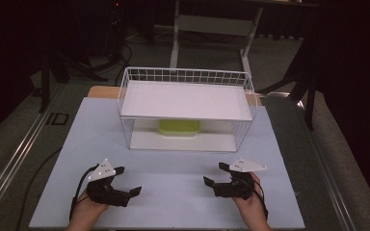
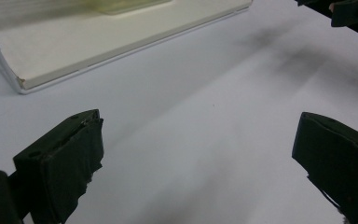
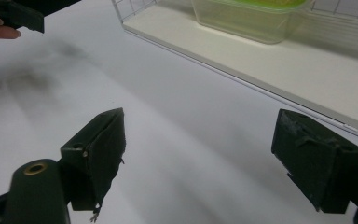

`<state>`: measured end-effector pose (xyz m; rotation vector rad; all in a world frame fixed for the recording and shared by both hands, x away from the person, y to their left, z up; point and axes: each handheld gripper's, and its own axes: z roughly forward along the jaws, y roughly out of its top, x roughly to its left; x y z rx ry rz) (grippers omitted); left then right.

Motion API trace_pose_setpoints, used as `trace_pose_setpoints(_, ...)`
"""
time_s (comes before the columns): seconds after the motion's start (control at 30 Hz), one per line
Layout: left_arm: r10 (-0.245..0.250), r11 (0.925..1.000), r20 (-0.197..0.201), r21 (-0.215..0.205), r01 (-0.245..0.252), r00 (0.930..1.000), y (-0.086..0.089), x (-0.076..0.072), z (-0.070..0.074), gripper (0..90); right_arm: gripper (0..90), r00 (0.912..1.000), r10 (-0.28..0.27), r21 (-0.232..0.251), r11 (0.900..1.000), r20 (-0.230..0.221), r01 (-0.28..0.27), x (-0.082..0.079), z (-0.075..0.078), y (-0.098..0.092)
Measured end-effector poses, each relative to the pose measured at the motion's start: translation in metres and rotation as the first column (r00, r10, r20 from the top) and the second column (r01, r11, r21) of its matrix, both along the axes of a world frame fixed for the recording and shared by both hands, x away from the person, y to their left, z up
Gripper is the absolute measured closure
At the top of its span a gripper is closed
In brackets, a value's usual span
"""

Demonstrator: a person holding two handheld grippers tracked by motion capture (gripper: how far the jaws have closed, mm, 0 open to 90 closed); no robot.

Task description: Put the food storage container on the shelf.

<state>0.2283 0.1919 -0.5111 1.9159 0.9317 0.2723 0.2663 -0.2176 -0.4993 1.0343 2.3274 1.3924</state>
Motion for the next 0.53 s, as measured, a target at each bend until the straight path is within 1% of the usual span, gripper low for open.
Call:
trace_pose_setpoints(0.13, 0.006, 1.0, 0.012, -0.007, -0.006, 0.9999, -0.001, 0.002, 0.0, 2.9, 17.6, 0.9997, -0.01, -0.001, 1.0, 0.021, 0.01, 0.001, -0.006, -0.004)
trace_pose_setpoints(0.17, 0.008, 0.9999, 0.01, -0.014, -0.008, 0.9999, -0.001, 0.003, 0.0, 2.9, 17.6, 0.9997, -0.011, -0.005, 1.0, 0.02, 0.011, 0.002, -0.006, -0.005)
trace_pose_setpoints(0.2, 0.011, 0.9998, 0.004, -0.015, -0.011, 0.9999, -0.001, 0.003, -0.001, 2.9, 17.6, 0.9995, -0.013, -0.014, 1.0, 0.028, 0.014, 0.003, -0.007, -0.005)
trace_pose_setpoints(0.23, 0.011, 0.9998, 0.001, -0.015, -0.011, 0.9999, -0.001, 0.004, -0.003, 2.9, 17.6, 0.9992, -0.02, -0.013, 1.0, 0.033, 0.02, 0.004, -0.008, -0.007)
trace_pose_setpoints(0.3, 0.01, 0.9998, -0.004, -0.015, -0.01, 0.9999, -0.001, 0.004, -0.005, 2.9, 17.6, 0.9994, -0.027, 0.001, 1.0, 0.023, 0.027, 0.005, -0.01, -0.008)
trace_pose_setpoints(0.37, 0.009, 0.9998, -0.006, -0.016, -0.009, 0.9999, -0.001, 0.004, -0.006, 2.9, 17.6, 0.9993, -0.028, -0.002, 1.0, 0.023, 0.028, 0.006, -0.01, -0.009)
trace_pose_setpoints(0.43, 0.007, 0.9998, -0.007, -0.017, -0.007, 1.0, -0.002, 0.005, -0.007, 2.9, 17.6, 0.9991, -0.02, -0.02, 1.0, 0.037, 0.021, 0.006, -0.013, -0.009)
trace_pose_setpoints(0.53, 0.005, 0.9999, -0.009, -0.016, -0.005, 0.9999, -0.001, 0.005, -0.008, 2.9, 17.6, 0.9996, -0.015, -0.028, 0.999, 0.025, 0.016, 0.007, -0.017, -0.008)
